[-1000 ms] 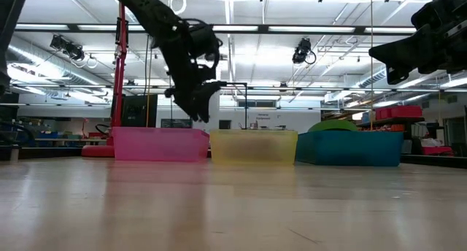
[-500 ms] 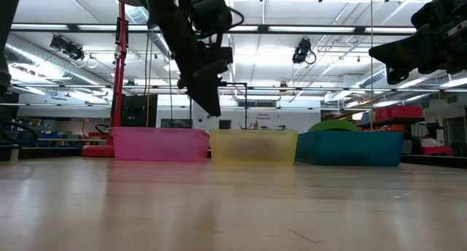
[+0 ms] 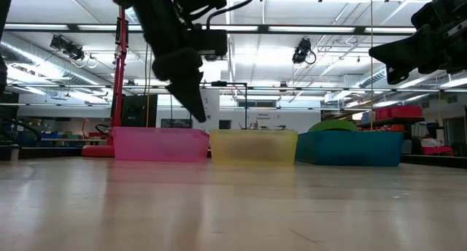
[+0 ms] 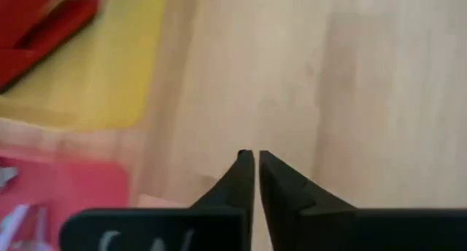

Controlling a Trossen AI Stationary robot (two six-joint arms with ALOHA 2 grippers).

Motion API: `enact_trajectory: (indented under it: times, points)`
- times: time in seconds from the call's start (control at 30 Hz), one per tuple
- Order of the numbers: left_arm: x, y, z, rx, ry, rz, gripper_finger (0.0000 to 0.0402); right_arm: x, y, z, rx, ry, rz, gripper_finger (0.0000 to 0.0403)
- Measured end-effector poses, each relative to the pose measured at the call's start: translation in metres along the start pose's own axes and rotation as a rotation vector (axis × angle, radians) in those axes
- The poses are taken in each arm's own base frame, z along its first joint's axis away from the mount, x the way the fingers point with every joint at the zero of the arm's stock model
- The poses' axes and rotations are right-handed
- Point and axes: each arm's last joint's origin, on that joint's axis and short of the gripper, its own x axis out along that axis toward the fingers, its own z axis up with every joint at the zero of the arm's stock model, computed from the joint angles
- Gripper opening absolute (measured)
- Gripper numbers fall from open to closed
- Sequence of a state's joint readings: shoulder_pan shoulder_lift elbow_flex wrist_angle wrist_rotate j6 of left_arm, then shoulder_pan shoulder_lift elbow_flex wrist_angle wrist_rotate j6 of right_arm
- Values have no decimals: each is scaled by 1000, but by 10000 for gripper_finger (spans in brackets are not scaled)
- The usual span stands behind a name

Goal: Pick and place Stapler, Stapler remover, tape
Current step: Return to Home Position

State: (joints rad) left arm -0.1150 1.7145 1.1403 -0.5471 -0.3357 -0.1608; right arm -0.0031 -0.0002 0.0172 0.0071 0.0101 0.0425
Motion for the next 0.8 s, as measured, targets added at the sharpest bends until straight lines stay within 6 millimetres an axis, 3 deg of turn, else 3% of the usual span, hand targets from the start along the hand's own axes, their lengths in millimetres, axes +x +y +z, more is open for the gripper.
enact_trajectory:
  times: [0.1,0.43,0.63,0.8]
  points:
    - [6,-13,-11,21,-29,-16,6,0,0,0,0,0,0,16]
    - [29,-41,-55,49,-192,-61,4,0,0,0,0,0,0,16]
    - [32,-39,-71,24,-332,-74,3,0,0,0,0,0,0,16]
    - [22,-29,-91,2,-458,-113,4,0,0,0,0,0,0,16]
